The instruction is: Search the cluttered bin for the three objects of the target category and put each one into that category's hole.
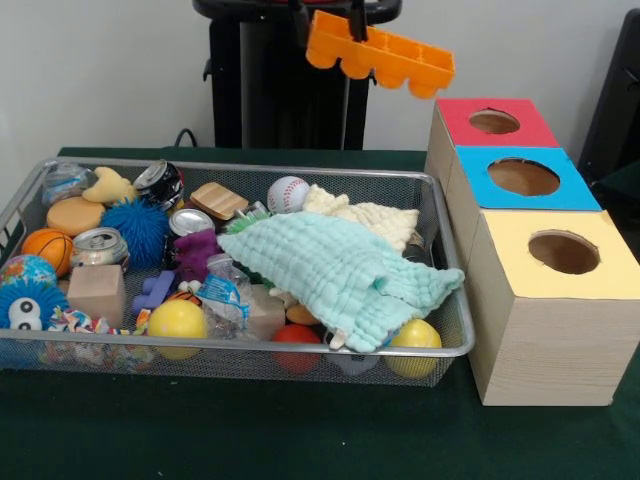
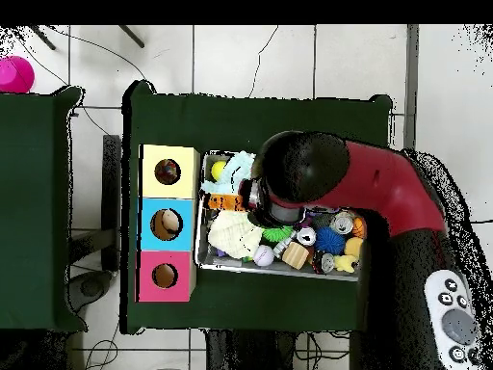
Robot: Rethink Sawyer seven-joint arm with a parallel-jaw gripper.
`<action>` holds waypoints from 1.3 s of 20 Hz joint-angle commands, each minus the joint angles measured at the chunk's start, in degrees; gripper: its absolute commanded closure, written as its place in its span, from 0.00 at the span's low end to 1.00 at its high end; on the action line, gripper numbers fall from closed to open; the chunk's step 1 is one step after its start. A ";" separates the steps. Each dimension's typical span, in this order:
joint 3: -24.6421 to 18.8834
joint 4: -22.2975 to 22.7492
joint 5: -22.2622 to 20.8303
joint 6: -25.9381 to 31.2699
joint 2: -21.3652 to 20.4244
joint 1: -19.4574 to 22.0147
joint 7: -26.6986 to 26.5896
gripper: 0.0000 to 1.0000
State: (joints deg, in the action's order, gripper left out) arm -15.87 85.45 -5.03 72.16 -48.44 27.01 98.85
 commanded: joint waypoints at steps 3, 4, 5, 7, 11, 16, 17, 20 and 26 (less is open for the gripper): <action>5.64 8.75 -0.84 -6.20 2.04 -2.83 11.78 0.00; 6.01 8.59 -2.34 -7.74 1.80 -3.28 11.69 0.00; 6.39 8.42 -3.84 -9.29 1.57 -3.73 11.61 0.00; 6.77 8.20 -4.02 -11.75 3.21 -3.56 11.41 0.00; 7.84 6.70 -5.13 -12.99 4.29 -3.61 9.61 0.00; 8.69 5.45 -4.59 -12.55 5.08 -4.01 8.36 0.00; 8.89 4.92 -4.70 -12.40 5.40 -4.05 8.12 0.00; 9.51 1.87 -6.32 -12.51 6.94 -3.62 6.33 0.00; 8.60 -7.25 -10.32 -15.89 13.63 0.01 -0.02 0.00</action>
State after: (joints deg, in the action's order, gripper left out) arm -7.24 84.47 -10.40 61.12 -42.57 23.85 98.85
